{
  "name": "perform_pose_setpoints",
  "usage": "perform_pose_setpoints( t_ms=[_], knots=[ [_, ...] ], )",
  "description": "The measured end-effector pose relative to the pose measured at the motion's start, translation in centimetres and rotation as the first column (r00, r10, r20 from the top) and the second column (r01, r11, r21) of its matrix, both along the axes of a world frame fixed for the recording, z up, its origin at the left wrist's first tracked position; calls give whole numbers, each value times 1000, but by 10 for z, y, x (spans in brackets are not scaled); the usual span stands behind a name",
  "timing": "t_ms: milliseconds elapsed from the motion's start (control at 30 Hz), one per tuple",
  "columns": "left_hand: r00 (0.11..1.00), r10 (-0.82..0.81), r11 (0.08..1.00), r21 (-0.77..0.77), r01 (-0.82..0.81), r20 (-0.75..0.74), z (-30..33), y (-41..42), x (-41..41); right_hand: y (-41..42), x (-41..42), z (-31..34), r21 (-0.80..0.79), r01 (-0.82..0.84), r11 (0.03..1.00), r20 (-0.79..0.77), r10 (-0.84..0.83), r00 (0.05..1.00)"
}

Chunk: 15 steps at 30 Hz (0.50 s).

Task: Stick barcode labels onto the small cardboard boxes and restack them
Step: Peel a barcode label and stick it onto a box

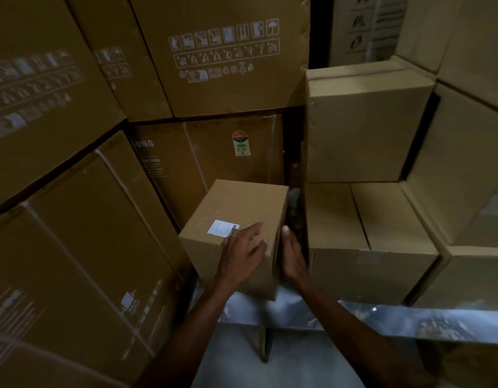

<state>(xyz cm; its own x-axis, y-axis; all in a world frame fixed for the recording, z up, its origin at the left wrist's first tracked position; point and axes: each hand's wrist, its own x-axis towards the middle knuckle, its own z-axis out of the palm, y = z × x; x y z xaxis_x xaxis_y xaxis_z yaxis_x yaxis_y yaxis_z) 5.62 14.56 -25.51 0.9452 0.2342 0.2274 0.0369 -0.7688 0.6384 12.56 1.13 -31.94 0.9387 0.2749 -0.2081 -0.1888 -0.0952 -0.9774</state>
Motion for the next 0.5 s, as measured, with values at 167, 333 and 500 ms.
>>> perform_pose_setpoints(
  t_ms=[167, 333, 500],
  knots=[
    [968, 251, 961, 113, -252, 23, -10, 33, 1, 19, 7, 58, -105, 62, 993, 495, -2, 869],
    [955, 296, 945, 135, -297, 26, -25, 62, -6, 33, 33, 58, -523, -80, 849, 568, 416, 710],
    [954, 287, 945, 188, -267, -86, -28, 85, -7, 43, 17, 41, -619, 43, 784, 601, 438, 668]
  ],
)
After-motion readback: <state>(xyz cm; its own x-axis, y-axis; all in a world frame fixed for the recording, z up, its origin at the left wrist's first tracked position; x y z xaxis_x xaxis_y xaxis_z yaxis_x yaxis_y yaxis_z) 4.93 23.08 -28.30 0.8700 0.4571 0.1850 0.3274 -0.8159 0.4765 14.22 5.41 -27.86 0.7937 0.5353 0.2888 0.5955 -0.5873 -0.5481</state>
